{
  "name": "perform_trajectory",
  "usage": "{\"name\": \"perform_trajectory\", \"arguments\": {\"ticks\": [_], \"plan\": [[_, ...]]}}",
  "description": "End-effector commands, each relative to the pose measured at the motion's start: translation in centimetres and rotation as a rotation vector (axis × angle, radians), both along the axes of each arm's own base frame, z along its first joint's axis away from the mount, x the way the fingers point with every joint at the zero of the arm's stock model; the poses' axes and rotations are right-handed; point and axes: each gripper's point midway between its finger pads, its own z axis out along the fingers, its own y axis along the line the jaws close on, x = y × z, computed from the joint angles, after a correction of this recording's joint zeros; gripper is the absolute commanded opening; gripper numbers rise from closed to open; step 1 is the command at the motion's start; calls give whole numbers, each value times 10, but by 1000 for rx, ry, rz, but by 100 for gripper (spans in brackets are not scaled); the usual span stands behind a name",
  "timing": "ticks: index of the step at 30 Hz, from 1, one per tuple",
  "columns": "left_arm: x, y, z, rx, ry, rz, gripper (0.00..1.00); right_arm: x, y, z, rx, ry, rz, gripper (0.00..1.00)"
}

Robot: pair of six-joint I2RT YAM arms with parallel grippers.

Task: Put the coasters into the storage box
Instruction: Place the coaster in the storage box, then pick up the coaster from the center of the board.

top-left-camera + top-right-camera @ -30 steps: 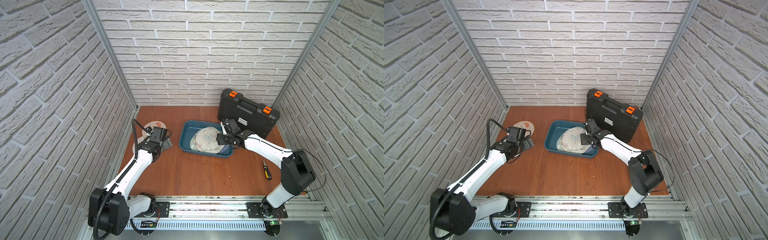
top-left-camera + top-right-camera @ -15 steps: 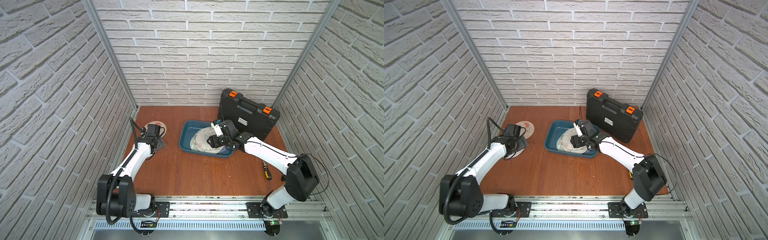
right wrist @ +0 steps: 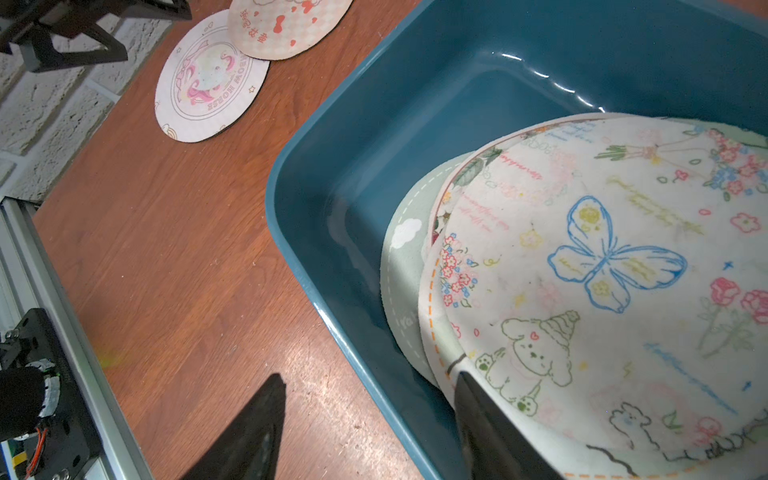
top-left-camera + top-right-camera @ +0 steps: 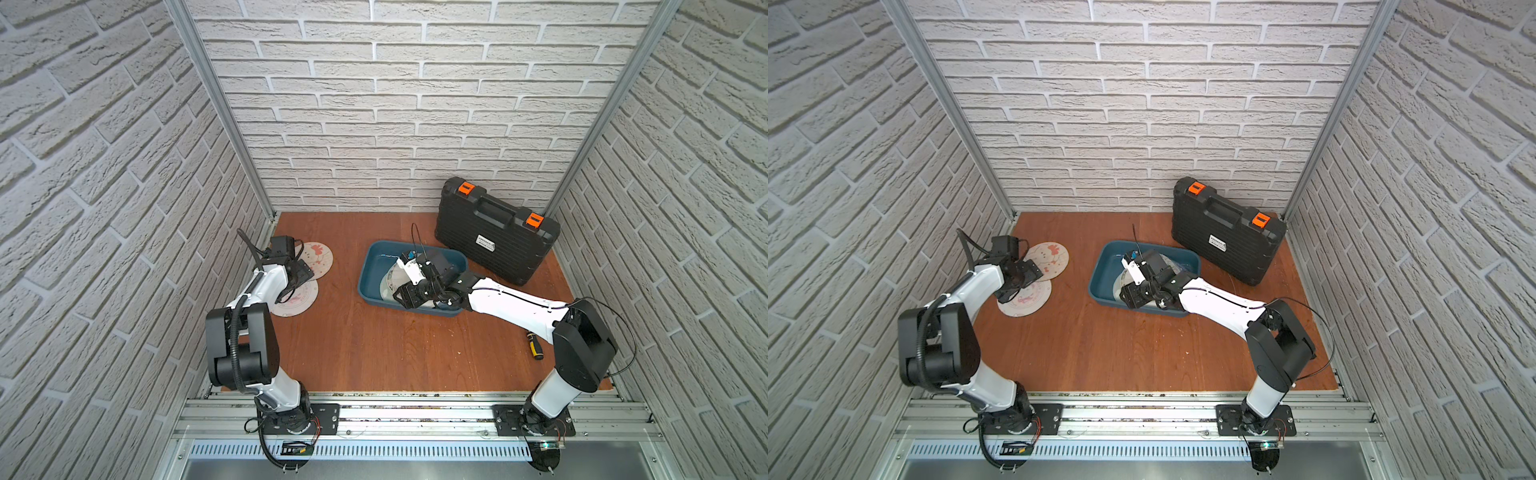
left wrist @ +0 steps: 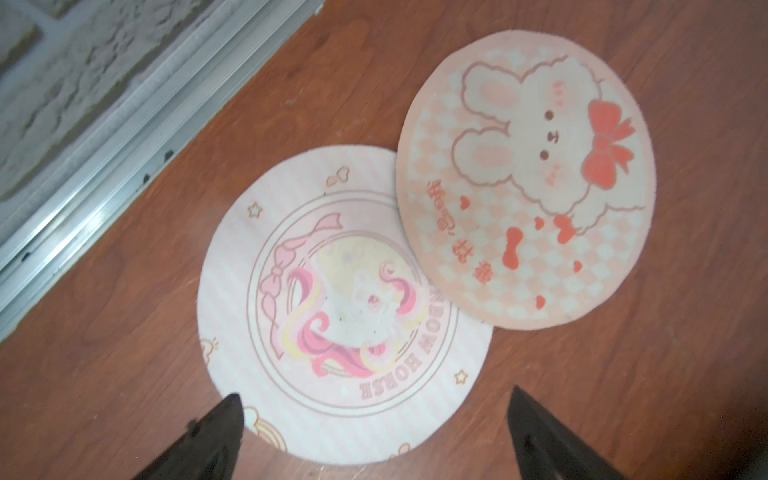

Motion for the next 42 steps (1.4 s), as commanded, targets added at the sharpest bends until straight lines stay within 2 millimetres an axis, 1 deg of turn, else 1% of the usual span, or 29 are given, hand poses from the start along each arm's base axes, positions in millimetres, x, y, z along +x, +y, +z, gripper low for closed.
{"name": "perform_trajectory", "arguments": {"ticks": [1,4,10,13,16,23,30,35,39,42], "plan": [[25,9,2,28,-19,-24,98,8,8,7,30,-38,10,66],[42,12,-8,32,5,-41,98,8,10,1,30,-24,15,66],[68,18,-34,41,45,-61,98,6,14,-13,23,10,30,66],[79,20,-41,51,40,-66,98,5,14,-20,22,26,26,66],[85,23,-47,58,61,-70,98,5,15,-25,20,37,24,66],[91,22,-58,60,112,-79,98,8,20,-34,14,57,35,66],[85,13,-76,45,210,-104,93,11,23,-36,16,64,40,66],[82,12,-81,33,238,-101,91,12,23,-36,11,61,43,66],[85,9,-84,16,247,-105,85,12,24,-35,14,59,45,66],[88,6,-87,-5,250,-110,75,12,25,-36,13,60,45,66]]}}
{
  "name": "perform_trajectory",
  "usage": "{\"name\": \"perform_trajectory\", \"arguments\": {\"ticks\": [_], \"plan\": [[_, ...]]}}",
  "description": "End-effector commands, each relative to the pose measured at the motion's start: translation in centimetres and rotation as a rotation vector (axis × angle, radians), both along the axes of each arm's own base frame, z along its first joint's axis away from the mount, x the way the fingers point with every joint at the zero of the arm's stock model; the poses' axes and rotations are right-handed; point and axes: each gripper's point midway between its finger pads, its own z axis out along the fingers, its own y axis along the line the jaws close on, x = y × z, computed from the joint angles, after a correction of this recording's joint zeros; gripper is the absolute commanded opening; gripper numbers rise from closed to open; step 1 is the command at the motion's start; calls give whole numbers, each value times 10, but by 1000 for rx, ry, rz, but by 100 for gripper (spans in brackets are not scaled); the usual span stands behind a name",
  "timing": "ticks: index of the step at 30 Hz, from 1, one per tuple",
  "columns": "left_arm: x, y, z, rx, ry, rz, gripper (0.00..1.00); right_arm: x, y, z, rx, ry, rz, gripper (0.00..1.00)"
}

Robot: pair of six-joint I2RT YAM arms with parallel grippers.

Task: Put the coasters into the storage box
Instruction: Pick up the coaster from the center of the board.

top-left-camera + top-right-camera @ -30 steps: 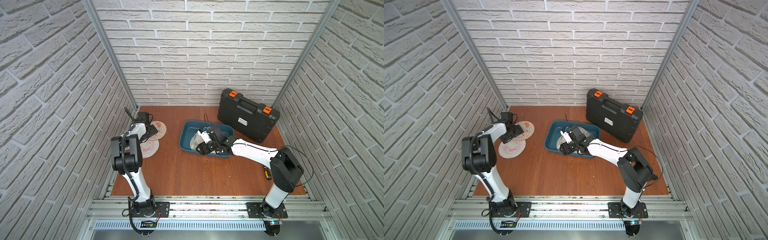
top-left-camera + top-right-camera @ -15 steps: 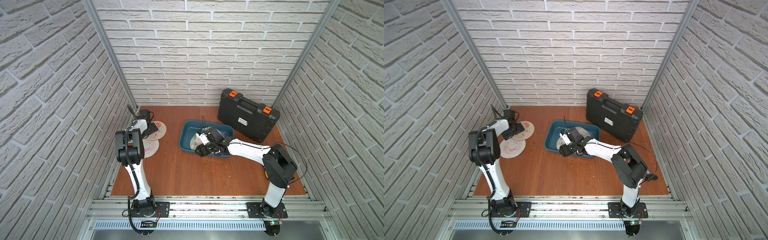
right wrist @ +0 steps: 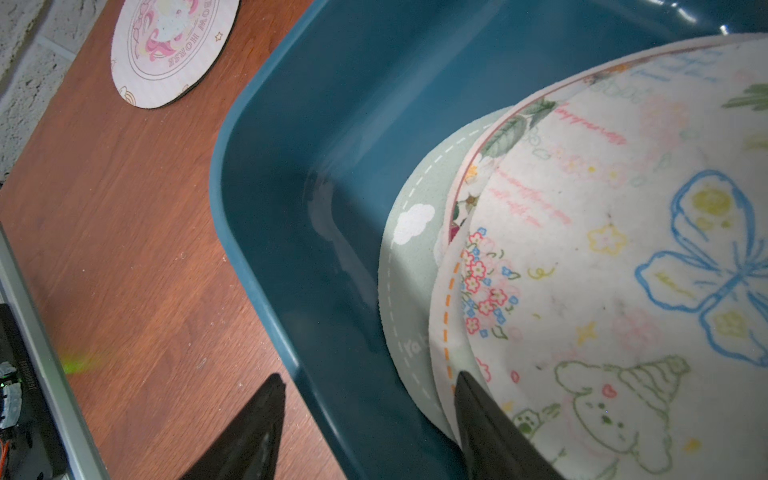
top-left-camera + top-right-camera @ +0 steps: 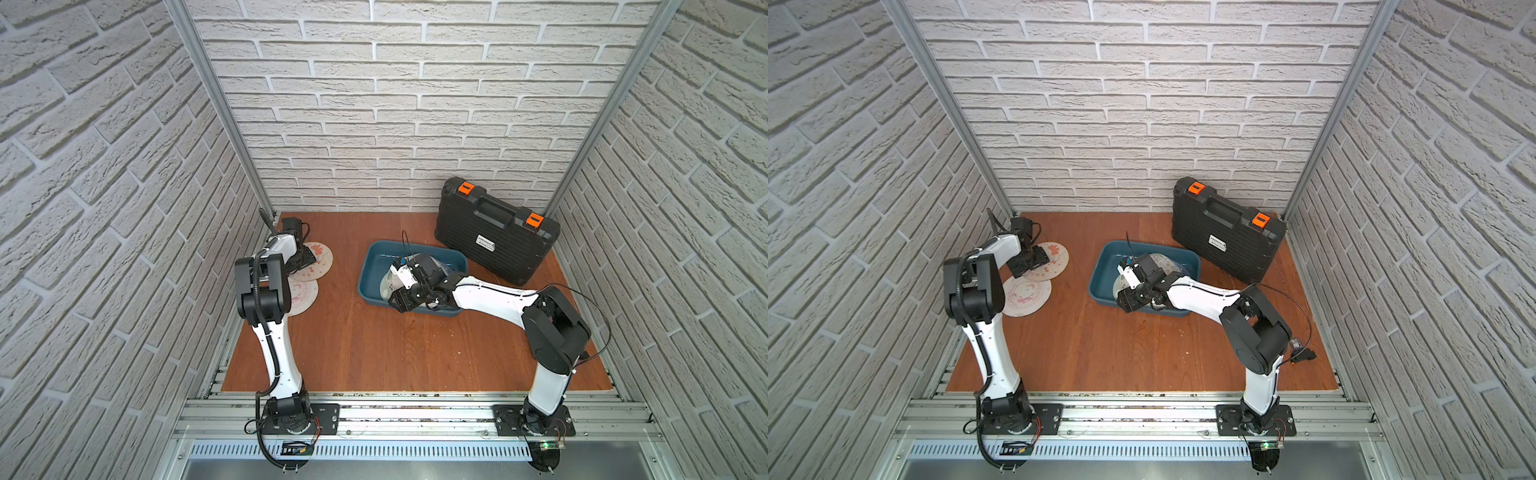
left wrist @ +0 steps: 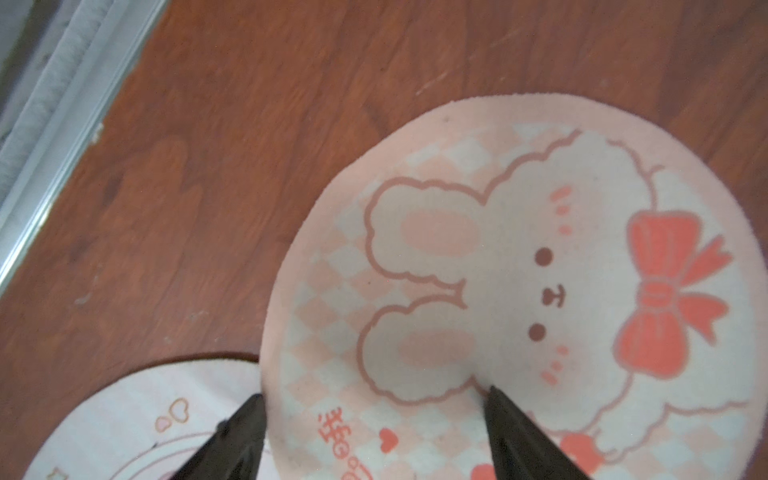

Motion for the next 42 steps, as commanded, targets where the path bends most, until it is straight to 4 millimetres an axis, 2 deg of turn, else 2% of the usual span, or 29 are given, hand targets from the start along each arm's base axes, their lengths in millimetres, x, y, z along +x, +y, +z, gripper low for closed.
{"name": "perform_trajectory", "arguments": {"ticks": [1,9,14,18,24,30,36,42], "plan": [[-12,-7,-22,-31,89,-13,71,7,9,13,36,-32,14,66],[-9,-9,-23,-52,76,-7,47,7,9,13,26,-35,19,66],[-6,-11,-14,-66,49,-16,18,8,10,15,27,-37,24,66],[-1,-15,3,-77,-1,-32,0,9,11,16,26,-38,26,66],[7,-24,41,-80,-99,-68,0,9,13,20,41,-42,29,66],[6,-45,86,-61,-199,-131,0,10,17,29,64,-45,37,66],[-9,-71,123,-58,-288,-171,0,9,26,46,120,-67,61,65],[-31,-99,154,-52,-359,-219,0,-8,49,66,181,-120,179,64]]}}
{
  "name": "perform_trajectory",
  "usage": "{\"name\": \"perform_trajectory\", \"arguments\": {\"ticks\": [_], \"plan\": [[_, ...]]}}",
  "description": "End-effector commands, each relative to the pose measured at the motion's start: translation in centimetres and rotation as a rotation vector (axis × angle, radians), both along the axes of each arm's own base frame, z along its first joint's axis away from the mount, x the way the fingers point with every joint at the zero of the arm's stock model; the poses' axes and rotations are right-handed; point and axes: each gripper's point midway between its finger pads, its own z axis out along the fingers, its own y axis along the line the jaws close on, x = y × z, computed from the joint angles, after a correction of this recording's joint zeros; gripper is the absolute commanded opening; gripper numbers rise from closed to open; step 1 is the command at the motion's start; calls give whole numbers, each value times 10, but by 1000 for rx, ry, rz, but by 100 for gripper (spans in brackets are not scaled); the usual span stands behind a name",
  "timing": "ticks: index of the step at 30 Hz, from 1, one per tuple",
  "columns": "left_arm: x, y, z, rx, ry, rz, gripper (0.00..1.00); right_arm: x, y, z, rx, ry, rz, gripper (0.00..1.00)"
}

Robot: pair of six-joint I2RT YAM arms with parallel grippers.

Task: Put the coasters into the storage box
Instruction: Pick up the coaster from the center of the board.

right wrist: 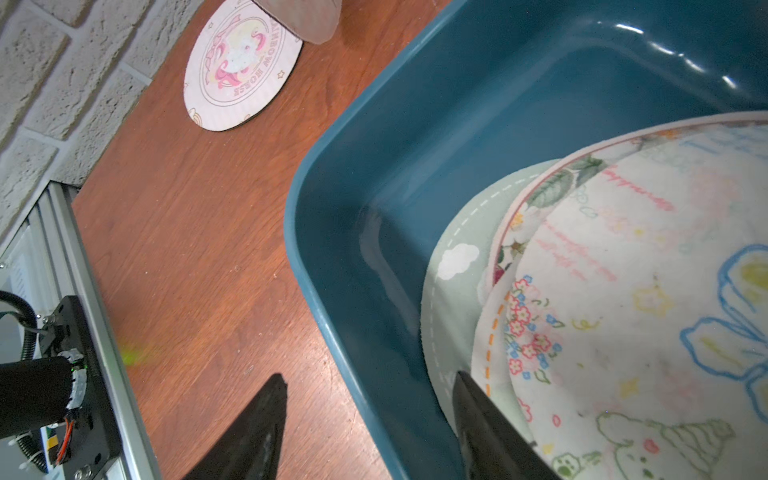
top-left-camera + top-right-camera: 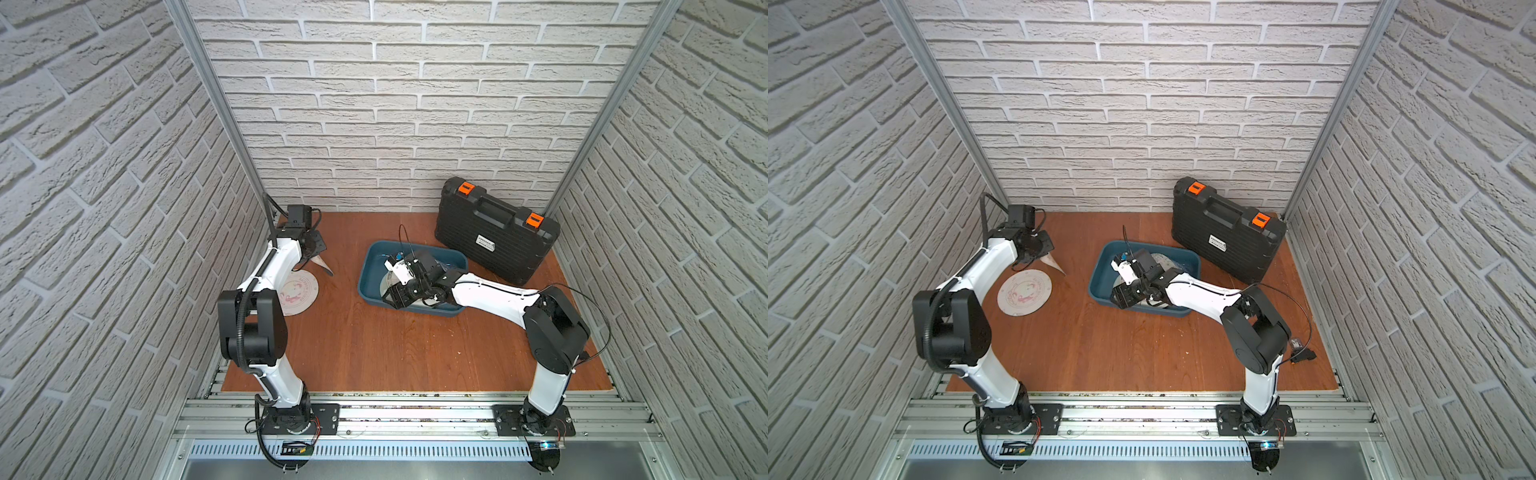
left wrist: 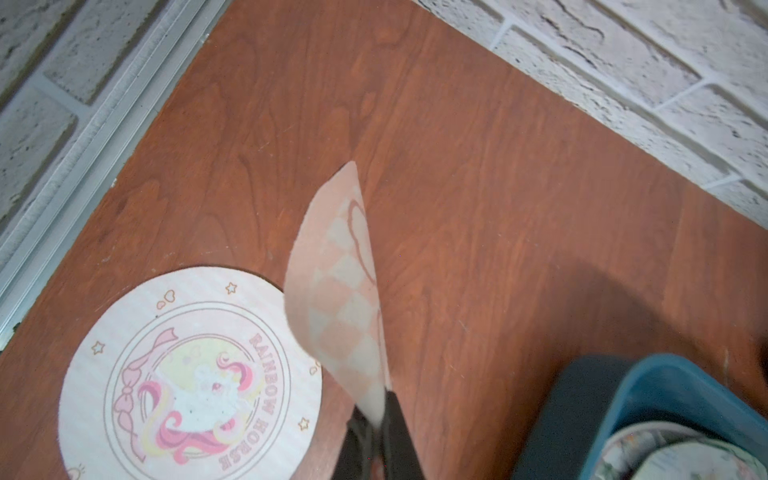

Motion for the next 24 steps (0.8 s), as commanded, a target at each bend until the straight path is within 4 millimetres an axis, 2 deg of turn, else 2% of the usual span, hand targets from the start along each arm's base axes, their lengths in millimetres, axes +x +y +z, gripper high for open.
{"name": "perform_trajectory", "arguments": {"ticks": [1,5,12,18,24], "plan": [[-8,-14,24,11,-72,-19,0,-11,30,46,96,-125,120,64],[-26,-37,40,7,-114,-50,0,-24,50,66,130,-197,191,64],[-55,-68,59,-57,-178,-82,0,-23,73,97,202,-291,200,65],[-76,-87,76,-117,-238,-104,0,-4,81,107,206,-387,117,68],[-89,-110,79,-224,-261,-140,0,11,87,110,227,-444,73,68]]}}
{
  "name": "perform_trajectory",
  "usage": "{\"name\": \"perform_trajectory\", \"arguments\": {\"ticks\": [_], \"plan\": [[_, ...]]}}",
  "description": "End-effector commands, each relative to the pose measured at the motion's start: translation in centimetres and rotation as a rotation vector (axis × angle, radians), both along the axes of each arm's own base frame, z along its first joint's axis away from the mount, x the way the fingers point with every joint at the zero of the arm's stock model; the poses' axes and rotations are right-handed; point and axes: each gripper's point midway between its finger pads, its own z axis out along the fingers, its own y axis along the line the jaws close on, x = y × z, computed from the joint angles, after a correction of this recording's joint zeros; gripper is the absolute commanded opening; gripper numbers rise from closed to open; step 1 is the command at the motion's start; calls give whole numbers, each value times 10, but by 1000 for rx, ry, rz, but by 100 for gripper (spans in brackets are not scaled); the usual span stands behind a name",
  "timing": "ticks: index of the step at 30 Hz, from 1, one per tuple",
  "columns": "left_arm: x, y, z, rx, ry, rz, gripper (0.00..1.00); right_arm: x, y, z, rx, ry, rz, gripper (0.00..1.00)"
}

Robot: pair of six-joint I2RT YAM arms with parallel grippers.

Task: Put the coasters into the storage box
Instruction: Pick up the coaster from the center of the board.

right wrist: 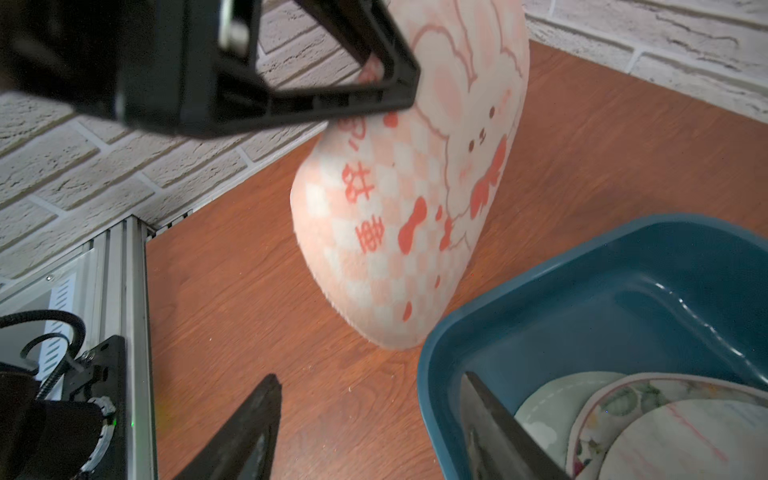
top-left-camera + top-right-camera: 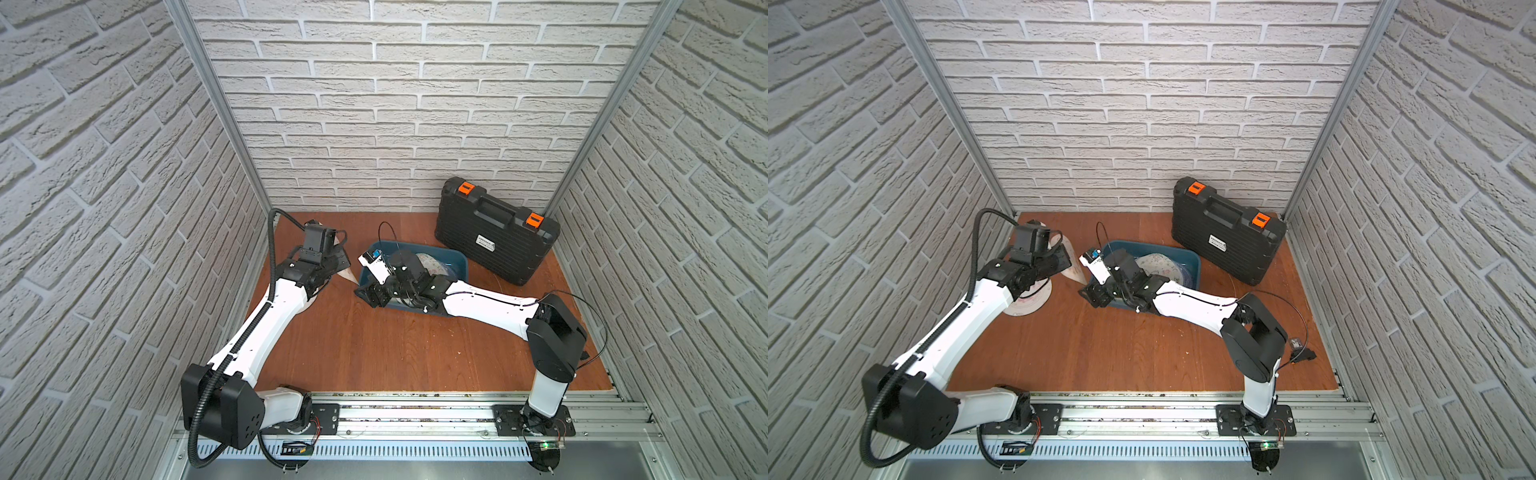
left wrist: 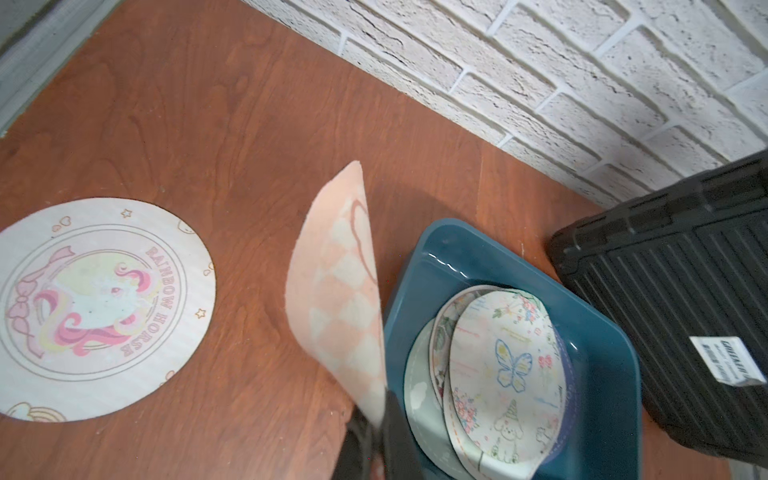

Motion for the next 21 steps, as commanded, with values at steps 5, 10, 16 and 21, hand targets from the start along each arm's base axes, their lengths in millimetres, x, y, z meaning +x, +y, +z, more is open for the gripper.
{"name": "perform_trajectory", "arguments": {"ticks": [5,10,16,21], "plan": [[-4,-29,12,-123,-58,-47,0,18,23,30,97,-98,-11,68],[-7,-40,15,-143,-66,-80,0,29,25,27,96,-98,-57,61],[-9,-45,16,-148,-73,-92,0,35,18,26,87,-121,-104,18],[-9,-43,14,-138,-74,-84,0,38,7,28,76,-153,-147,6]]}}
